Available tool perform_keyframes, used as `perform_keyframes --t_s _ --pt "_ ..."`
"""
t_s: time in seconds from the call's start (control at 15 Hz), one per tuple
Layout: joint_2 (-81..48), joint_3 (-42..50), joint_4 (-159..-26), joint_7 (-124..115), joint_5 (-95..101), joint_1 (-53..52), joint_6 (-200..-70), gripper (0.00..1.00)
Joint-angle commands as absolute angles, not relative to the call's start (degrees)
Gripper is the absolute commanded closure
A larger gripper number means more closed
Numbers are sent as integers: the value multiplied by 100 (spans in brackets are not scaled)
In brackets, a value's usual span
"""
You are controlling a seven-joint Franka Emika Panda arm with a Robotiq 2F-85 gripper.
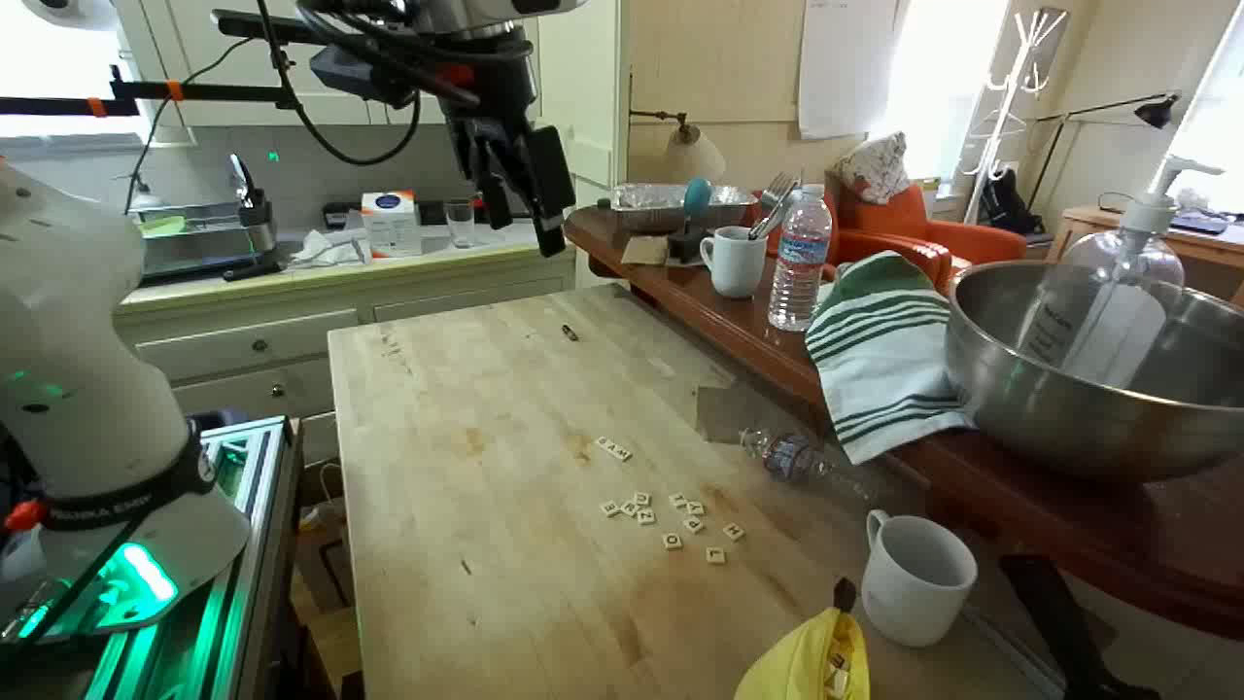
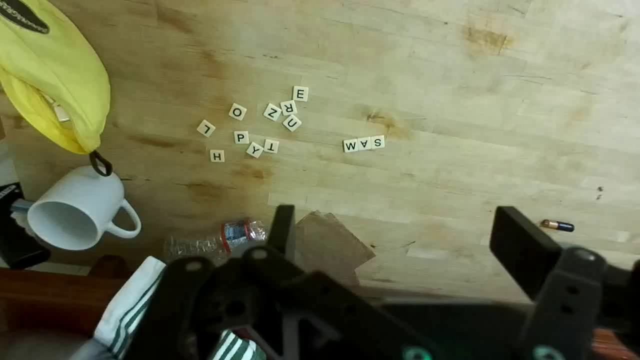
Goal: Rearrange the small objects on the table
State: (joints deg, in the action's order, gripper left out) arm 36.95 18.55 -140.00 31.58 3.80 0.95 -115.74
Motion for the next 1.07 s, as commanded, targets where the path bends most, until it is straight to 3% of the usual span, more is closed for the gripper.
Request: perform_keyframes --t_s 0.0,0.47,1.0 --pt "3678 1797 -13985 3195 332 164 -11558 0" --pt "3649 1740 -14153 3232 314 84 -11687 0" --pt "3318 1618 -15157 3465 60 -326 -13502 0"
